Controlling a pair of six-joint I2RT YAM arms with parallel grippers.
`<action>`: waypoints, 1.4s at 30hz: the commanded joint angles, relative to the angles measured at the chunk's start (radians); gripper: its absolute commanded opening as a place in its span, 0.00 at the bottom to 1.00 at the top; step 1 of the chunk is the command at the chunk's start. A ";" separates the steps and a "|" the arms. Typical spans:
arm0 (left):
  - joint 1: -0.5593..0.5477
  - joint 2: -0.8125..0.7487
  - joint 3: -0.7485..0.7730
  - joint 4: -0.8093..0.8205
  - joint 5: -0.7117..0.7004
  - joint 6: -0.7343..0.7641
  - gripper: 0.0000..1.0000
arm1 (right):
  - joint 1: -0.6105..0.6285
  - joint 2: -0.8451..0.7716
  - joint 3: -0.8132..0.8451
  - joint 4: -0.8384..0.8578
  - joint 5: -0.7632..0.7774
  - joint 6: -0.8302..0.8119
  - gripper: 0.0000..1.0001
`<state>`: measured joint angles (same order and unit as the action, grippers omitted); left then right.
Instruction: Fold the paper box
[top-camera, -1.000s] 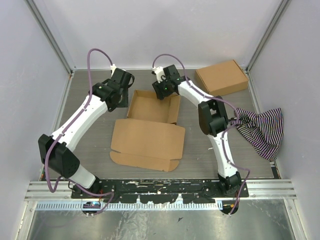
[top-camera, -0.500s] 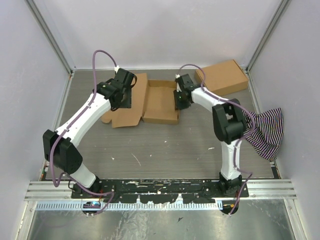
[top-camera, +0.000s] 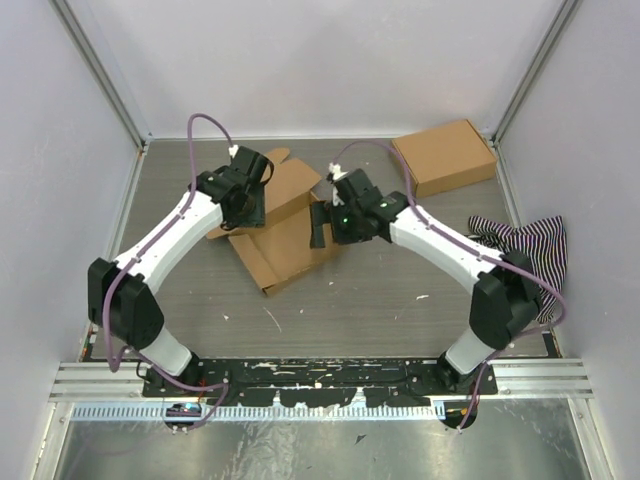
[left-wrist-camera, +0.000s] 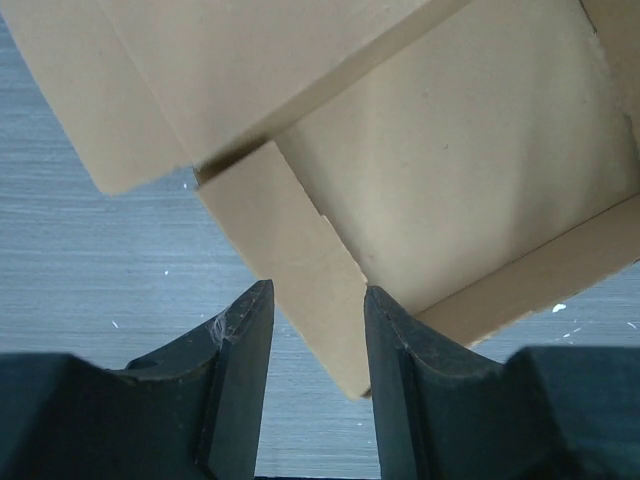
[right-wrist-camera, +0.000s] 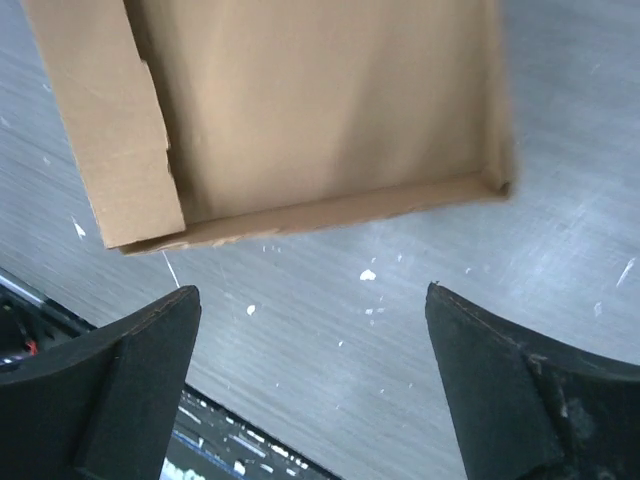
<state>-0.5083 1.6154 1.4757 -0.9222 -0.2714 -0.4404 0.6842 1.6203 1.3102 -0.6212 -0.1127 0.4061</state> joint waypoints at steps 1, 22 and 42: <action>0.022 -0.112 -0.066 0.070 0.017 -0.029 0.49 | -0.114 -0.059 0.009 0.157 -0.116 -0.042 0.92; 0.181 -0.058 -0.240 -0.020 0.184 -0.143 0.48 | -0.152 0.466 0.462 -0.042 0.093 -0.266 0.53; 0.182 -0.076 -0.232 -0.008 0.210 -0.150 0.46 | -0.177 0.442 0.493 0.024 0.157 -0.323 0.49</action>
<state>-0.3279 1.5661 1.2301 -0.9386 -0.0822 -0.5819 0.5144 2.0644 1.7424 -0.6395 0.0154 0.1028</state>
